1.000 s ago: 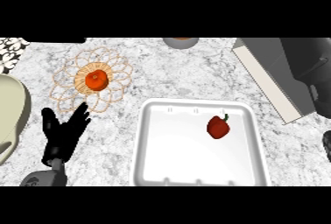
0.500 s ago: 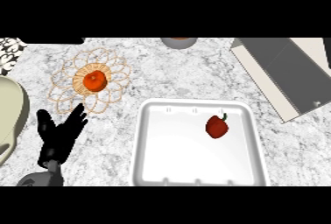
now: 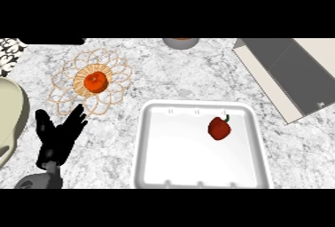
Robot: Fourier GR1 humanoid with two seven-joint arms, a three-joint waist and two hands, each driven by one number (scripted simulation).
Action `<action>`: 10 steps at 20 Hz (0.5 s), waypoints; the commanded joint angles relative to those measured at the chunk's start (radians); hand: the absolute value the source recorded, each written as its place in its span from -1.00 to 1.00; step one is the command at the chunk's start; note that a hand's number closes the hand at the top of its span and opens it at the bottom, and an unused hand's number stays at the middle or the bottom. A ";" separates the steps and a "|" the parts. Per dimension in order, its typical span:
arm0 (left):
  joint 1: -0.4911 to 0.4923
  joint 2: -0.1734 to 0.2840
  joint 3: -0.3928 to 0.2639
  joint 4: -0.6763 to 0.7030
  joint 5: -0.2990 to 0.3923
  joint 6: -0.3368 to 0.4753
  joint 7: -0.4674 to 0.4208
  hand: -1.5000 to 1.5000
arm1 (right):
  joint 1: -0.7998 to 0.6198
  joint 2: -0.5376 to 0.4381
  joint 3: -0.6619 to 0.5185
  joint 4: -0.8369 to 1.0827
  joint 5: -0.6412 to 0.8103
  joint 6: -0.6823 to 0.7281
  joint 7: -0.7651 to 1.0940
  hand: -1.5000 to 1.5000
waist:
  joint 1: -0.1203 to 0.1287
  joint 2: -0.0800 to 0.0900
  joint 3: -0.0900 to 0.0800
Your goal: Pick the lemon from the tray and place it in the tiered shelf
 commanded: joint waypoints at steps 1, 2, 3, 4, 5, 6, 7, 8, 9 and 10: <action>0.007 0.012 -0.007 -0.045 0.007 -0.017 0.035 0.00 | 0.042 -0.013 -0.015 0.018 0.002 -0.048 0.074 1.00 | 0.008 0.002 0.000; 0.016 -0.024 -0.024 -0.011 -0.010 -0.005 -0.019 0.00 | 0.045 -0.030 -0.021 0.020 -0.001 -0.061 0.050 1.00 | 0.007 0.004 0.000; -0.019 -0.028 -0.021 0.008 -0.033 0.034 -0.004 0.00 | 0.059 -0.025 -0.027 0.009 -0.008 -0.077 0.042 1.00 | 0.002 0.003 0.000; -0.032 -0.005 -0.001 0.020 -0.008 0.004 0.003 0.00 | 0.080 -0.031 -0.034 0.023 -0.007 -0.077 0.046 1.00 | 0.003 0.004 0.000; 0.005 0.002 0.001 -0.001 0.009 -0.024 -0.002 0.00 | 0.046 -0.050 -0.018 0.030 0.007 -0.041 0.026 1.00 | 0.009 0.003 0.000; -0.034 0.012 0.020 0.071 0.000 -0.023 -0.045 0.00 | 0.094 -0.053 -0.032 0.040 -0.002 -0.072 0.012 1.00 | 0.003 0.006 0.000; -0.015 -0.012 -0.007 0.000 -0.009 0.005 0.010 0.00 | 0.097 -0.094 -0.046 0.055 -0.011 -0.069 -0.024 1.00 | 0.010 0.005 0.000; 0.005 0.002 0.000 -0.006 -0.011 -0.003 0.000 0.00 | 0.083 -0.051 -0.027 0.027 -0.002 -0.066 0.014 1.00 | 0.007 0.001 0.000; -0.022 0.005 0.012 0.020 0.006 -0.018 -0.005 0.00 | 0.103 -0.064 -0.037 0.045 -0.002 -0.113 -0.006 1.00 | 0.010 0.005 0.000; -0.026 -0.015 -0.008 0.028 -0.025 0.008 -0.024 0.00 | 0.077 -0.068 -0.035 0.031 -0.002 -0.077 0.007 1.00 | 0.005 0.003 0.000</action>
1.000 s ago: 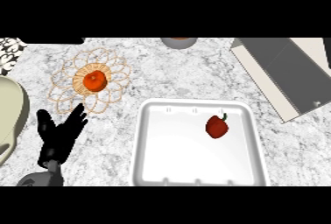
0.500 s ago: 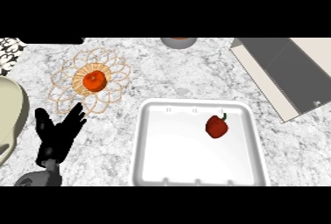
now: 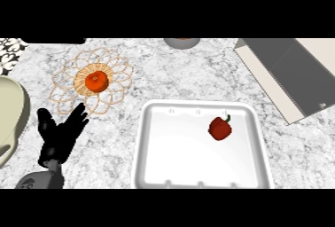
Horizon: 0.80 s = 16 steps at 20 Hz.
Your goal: Pick the lemon from the tray and place it in the tiered shelf
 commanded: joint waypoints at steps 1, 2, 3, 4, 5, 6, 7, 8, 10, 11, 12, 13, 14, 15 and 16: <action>-0.024 0.010 0.017 0.069 0.000 -0.017 -0.039 0.00 | 0.007 0.002 -0.011 0.024 -0.004 -0.081 0.036 1.00 | 0.007 0.005 -0.001; 0.023 0.010 -0.004 -0.025 0.006 -0.029 -0.010 0.00 | -0.022 -0.025 -0.009 0.029 0.000 -0.042 0.032 1.00 | 0.013 0.002 0.000; 0.002 -0.036 -0.021 0.005 -0.010 0.006 -0.026 0.00 | 0.017 -0.024 -0.021 0.045 -0.011 -0.109 -0.025 1.00 | 0.015 0.006 0.000; 0.060 -0.028 -0.028 -0.040 -0.019 0.004 -0.028 0.00 | 0.016 -0.028 -0.018 0.023 -0.019 -0.076 -0.027 1.00 | 0.008 0.000 0.000; 0.023 0.008 0.030 0.030 0.016 -0.018 -0.034 0.00 | 0.051 0.029 -0.015 -0.014 -0.032 -0.100 -0.012 1.00 | -0.005 -0.003 0.000; -0.006 -0.027 -0.010 0.001 -0.003 0.006 -0.006 0.00 | 0.018 0.005 -0.014 0.036 -0.016 -0.089 -0.004 1.00 | 0.007 0.002 0.000; 0.020 0.002 0.011 0.027 0.011 -0.035 -0.042 0.00 | 0.050 -0.015 -0.016 -0.005 -0.038 -0.069 -0.060 1.00 | -0.006 -0.003 0.000; 0.007 -0.032 -0.017 0.026 -0.018 0.001 -0.042 0.00 | 0.018 -0.052 -0.033 0.046 -0.037 -0.084 -0.066 1.00 | 0.008 0.004 0.000; 0.034 0.004 0.006 -0.013 0.003 -0.023 -0.015 0.00 | 0.040 -0.003 -0.012 0.017 -0.032 -0.096 -0.031 1.00 | 0.002 -0.002 0.000; 0.012 0.000 0.000 -0.037 -0.010 0.003 0.013 0.00 | 0.005 -0.014 -0.004 0.028 -0.025 -0.045 -0.025 1.00 | 0.003 -0.002 0.000; 0.049 -0.002 -0.002 -0.049 -0.002 -0.012 0.003 0.00 | 0.009 -0.005 0.012 0.026 -0.016 0.014 -0.010 1.00 | -0.002 -0.006 0.000; -0.021 0.008 0.013 -0.014 0.004 -0.005 0.031 0.00 | 0.039 0.002 0.016 0.058 -0.007 -0.008 -0.024 1.00 | -0.002 -0.001 0.000; 0.044 -0.040 -0.045 -0.058 -0.025 0.007 0.021 0.00 | 0.013 -0.035 -0.022 0.086 -0.034 -0.037 -0.030 1.00 | 0.016 0.004 0.000; 0.014 -0.032 -0.022 -0.042 -0.019 0.021 0.027 0.00 | 0.024 -0.030 -0.022 -0.006 -0.035 -0.116 0.009 1.00 | -0.005 -0.004 0.000; 0.026 -0.002 0.005 -0.006 -0.004 -0.011 -0.007 0.00 | 0.048 0.026 -0.025 -0.025 -0.025 -0.222 0.070 1.00 | 0.002 0.000 0.000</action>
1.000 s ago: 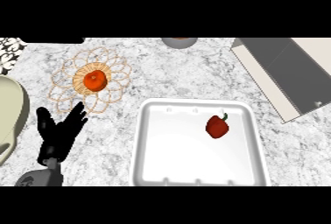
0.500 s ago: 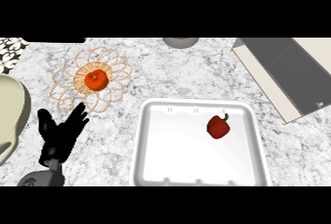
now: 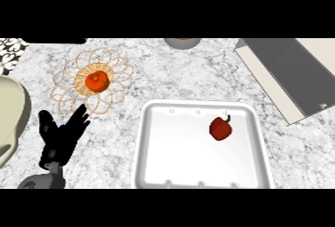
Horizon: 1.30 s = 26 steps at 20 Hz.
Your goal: Pick the lemon from the tray and place it in the tiered shelf
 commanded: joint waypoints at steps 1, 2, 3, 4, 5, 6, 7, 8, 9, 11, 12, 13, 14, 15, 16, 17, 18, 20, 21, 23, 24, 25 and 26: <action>-0.032 0.034 0.028 0.035 0.014 -0.024 0.003 0.00 | -0.038 0.039 0.004 -0.049 0.026 -0.114 0.157 -1.00 | 0.002 0.002 -0.001; 0.020 -0.003 0.002 0.008 -0.003 -0.009 -0.041 0.00 | 0.031 -0.001 -0.029 -0.080 -0.009 -0.173 0.081 -1.00 | -0.009 -0.003 0.000; 0.004 0.010 0.020 0.032 0.015 -0.022 -0.029 0.00 | 0.015 0.014 -0.025 -0.090 -0.004 -0.176 0.088 -1.00 | -0.008 -0.002 -0.001; 0.014 -0.002 0.000 0.020 -0.015 0.003 -0.027 0.00 | 0.003 -0.008 -0.045 -0.091 -0.017 -0.182 0.081 -1.00 | -0.003 0.000 0.000; 0.016 -0.015 -0.011 -0.031 -0.003 0.007 0.009 0.00 | 0.025 -0.007 -0.060 -0.083 -0.021 -0.226 0.077 -1.00 | 0.006 0.001 0.001; -0.030 -0.001 0.011 0.035 -0.009 0.014 -0.002 0.00 | -0.006 -0.007 -0.063 -0.113 -0.032 -0.210 0.067 -1.00 | -0.009 -0.001 0.000; 0.001 -0.012 -0.007 -0.001 -0.025 0.029 0.004 0.00 | 0.019 0.014 -0.077 -0.135 -0.044 -0.272 0.065 -1.00 | -0.005 -0.002 0.000; 0.037 -0.003 -0.007 -0.029 -0.001 -0.012 -0.017 0.00 | 0.006 0.017 -0.079 -0.148 -0.044 -0.295 0.064 -1.00 | 0.005 -0.003 0.000; -0.014 0.007 0.008 0.000 0.001 -0.003 0.008 0.00 | 0.030 0.012 -0.094 -0.166 -0.065 -0.334 0.024 -1.00 | -0.007 -0.001 0.001; 0.009 -0.024 -0.012 0.026 -0.035 0.027 -0.039 0.00 | 0.028 0.020 -0.106 -0.185 -0.078 -0.356 0.027 -1.00 | -0.009 -0.002 0.000; 0.005 0.006 0.013 0.003 0.004 -0.002 0.007 0.00 | 0.026 -0.004 -0.131 -0.204 -0.105 -0.376 0.001 -1.00 | -0.007 -0.002 0.001; -0.018 -0.030 -0.005 0.024 -0.009 0.015 -0.022 0.00 | 0.041 0.051 -0.116 -0.237 -0.095 -0.409 0.027 -1.00 | -0.017 -0.005 0.000; 0.009 0.004 0.015 -0.001 0.012 -0.008 0.010 0.00 | 0.013 0.017 -0.128 -0.254 -0.104 -0.399 0.018 -1.00 | -0.011 -0.006 0.000; -0.007 -0.032 -0.003 0.054 -0.011 0.017 -0.020 0.00 | 0.021 0.028 -0.137 -0.260 -0.123 -0.438 -0.010 -1.00 | -0.013 -0.001 0.000; 0.016 0.009 0.022 0.012 0.012 -0.016 -0.024 0.00 | 0.036 0.037 -0.122 -0.295 -0.073 -0.463 0.058 -1.00 | -0.014 -0.008 -0.001; 0.025 -0.039 -0.019 -0.001 -0.027 0.029 -0.024 0.00 | 0.048 0.017 -0.114 -0.307 -0.047 -0.473 0.058 -1.00 | -0.017 -0.008 -0.001; -0.027 -0.021 0.010 0.043 -0.012 0.023 -0.027 0.00 | 0.023 0.024 -0.095 -0.300 0.017 -0.492 0.116 -1.00 | -0.016 -0.003 -0.002; -0.005 0.006 0.017 0.016 -0.015 0.015 -0.010 0.00 | 0.058 0.005 -0.089 -0.363 0.061 -0.445 0.159 -1.00 | -0.029 -0.012 -0.001; 0.064 -0.022 -0.004 -0.025 -0.024 0.033 -0.007 0.00 | 0.067 -0.016 -0.088 -0.380 0.113 -0.415 0.205 -1.00 | -0.027 -0.016 -0.002; 0.067 -0.034 -0.012 -0.011 -0.014 0.013 -0.028 0.00 | 0.104 0.005 -0.106 -0.452 0.150 -0.417 0.244 -1.00 | -0.038 -0.018 -0.002; 0.037 -0.014 0.017 -0.019 -0.019 0.047 0.001 0.00 | 0.093 -0.030 -0.118 -0.502 0.146 -0.358 0.222 -1.00 | -0.053 -0.024 -0.001; 0.059 -0.018 0.004 -0.045 -0.013 0.029 0.002 0.00 | 0.121 -0.042 -0.133 -0.515 0.178 -0.396 0.235 -1.00 | -0.041 -0.019 -0.001; 0.047 -0.005 0.031 -0.007 0.008 0.010 -0.027 0.00 | 0.157 -0.012 -0.139 -0.575 0.196 -0.406 0.251 -1.00 | -0.053 -0.021 -0.002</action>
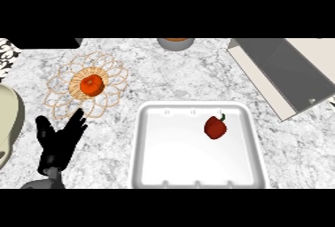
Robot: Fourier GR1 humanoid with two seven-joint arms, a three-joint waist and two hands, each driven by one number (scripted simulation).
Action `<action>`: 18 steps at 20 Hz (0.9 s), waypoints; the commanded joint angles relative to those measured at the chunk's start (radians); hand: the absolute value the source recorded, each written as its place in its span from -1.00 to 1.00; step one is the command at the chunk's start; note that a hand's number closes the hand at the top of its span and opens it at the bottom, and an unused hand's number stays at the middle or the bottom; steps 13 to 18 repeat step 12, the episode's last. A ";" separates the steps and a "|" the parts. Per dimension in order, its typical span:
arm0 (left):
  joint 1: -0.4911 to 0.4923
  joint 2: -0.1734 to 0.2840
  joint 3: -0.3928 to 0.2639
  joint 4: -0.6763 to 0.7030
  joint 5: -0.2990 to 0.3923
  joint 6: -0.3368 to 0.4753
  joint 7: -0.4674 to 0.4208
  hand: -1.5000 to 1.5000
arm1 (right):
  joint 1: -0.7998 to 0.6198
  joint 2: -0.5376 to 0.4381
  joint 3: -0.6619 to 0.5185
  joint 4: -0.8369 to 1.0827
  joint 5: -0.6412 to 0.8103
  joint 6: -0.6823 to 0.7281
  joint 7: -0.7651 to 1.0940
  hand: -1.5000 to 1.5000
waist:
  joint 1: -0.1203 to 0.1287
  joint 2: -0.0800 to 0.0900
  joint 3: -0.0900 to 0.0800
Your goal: Pick the lemon from the tray and place it in the tiered shelf
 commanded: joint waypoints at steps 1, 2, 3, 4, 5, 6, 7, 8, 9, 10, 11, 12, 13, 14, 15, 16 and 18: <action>0.001 0.025 0.032 0.032 0.018 -0.017 -0.007 0.00 | 0.015 -0.006 -0.030 -0.174 0.071 0.008 0.173 -1.00 | -0.031 -0.010 -0.002; 0.018 0.016 0.027 -0.019 0.027 -0.013 0.013 0.00 | 0.037 0.004 -0.045 -0.220 0.076 0.029 0.182 -1.00 | -0.021 -0.011 0.000; 0.019 0.039 0.040 0.013 0.017 -0.016 0.001 0.00 | 0.080 0.044 -0.051 -0.284 0.090 0.025 0.192 -1.00 | -0.030 -0.012 -0.001; 0.030 -0.006 0.009 0.036 -0.005 0.005 -0.022 0.00 | 0.115 0.056 -0.068 -0.340 0.069 0.061 0.175 -1.00 | -0.043 -0.013 0.000; 0.031 0.029 0.026 -0.004 0.026 -0.028 0.021 0.00 | 0.109 0.077 -0.070 -0.404 0.076 0.074 0.182 -1.00 | -0.033 -0.015 0.000; 0.034 0.008 0.020 0.024 0.012 -0.018 -0.032 0.00 | 0.123 0.090 -0.077 -0.458 0.097 0.118 0.195 -1.00 | -0.034 -0.012 -0.001; 0.034 0.011 0.025 0.018 0.013 -0.010 -0.018 0.00 | 0.158 0.128 -0.075 -0.526 0.088 0.164 0.188 -1.00 | -0.035 -0.013 0.000; 0.028 0.027 0.041 0.010 0.028 -0.019 0.000 0.00 | 0.173 0.117 -0.087 -0.591 0.028 0.210 0.144 -1.00 | -0.043 -0.017 0.000; 0.042 0.000 0.006 -0.017 0.006 0.000 0.020 0.00 | 0.191 0.146 -0.082 -0.652 0.048 0.239 0.162 -1.00 | -0.036 -0.015 0.001; 0.031 0.008 0.024 -0.019 0.013 0.009 0.025 0.00 | 0.226 0.137 -0.083 -0.720 0.010 0.295 0.125 -1.00 | -0.043 -0.016 0.001; 0.067 0.037 0.033 -0.035 0.021 -0.028 -0.006 0.00 | 0.264 0.157 -0.089 -0.778 0.008 0.319 0.129 -1.00 | -0.040 -0.018 0.001; 0.036 0.027 0.038 -0.002 0.023 -0.014 0.006 0.00 | 0.279 0.206 -0.058 -0.860 0.035 0.340 0.140 -1.00 | -0.046 -0.016 0.000; 0.036 0.027 0.038 -0.002 0.023 -0.014 0.006 0.00 | 0.279 0.206 -0.058 -0.860 0.035 0.340 0.140 -1.00 | -0.046 -0.016 0.000; 0.036 0.027 0.038 -0.002 0.023 -0.014 0.006 0.00 | 0.279 0.206 -0.058 -0.860 0.035 0.340 0.140 -1.00 | -0.046 -0.016 0.000; 0.036 0.027 0.038 -0.002 0.023 -0.014 0.006 0.00 | 0.279 0.206 -0.058 -0.860 0.035 0.340 0.140 -1.00 | -0.046 -0.016 0.000; 0.036 0.027 0.038 -0.002 0.023 -0.014 0.006 0.00 | 0.279 0.206 -0.058 -0.860 0.035 0.340 0.140 -1.00 | -0.046 -0.016 0.000; 0.036 0.027 0.038 -0.002 0.023 -0.014 0.006 0.00 | 0.279 0.206 -0.058 -0.860 0.035 0.340 0.140 -1.00 | -0.046 -0.016 0.000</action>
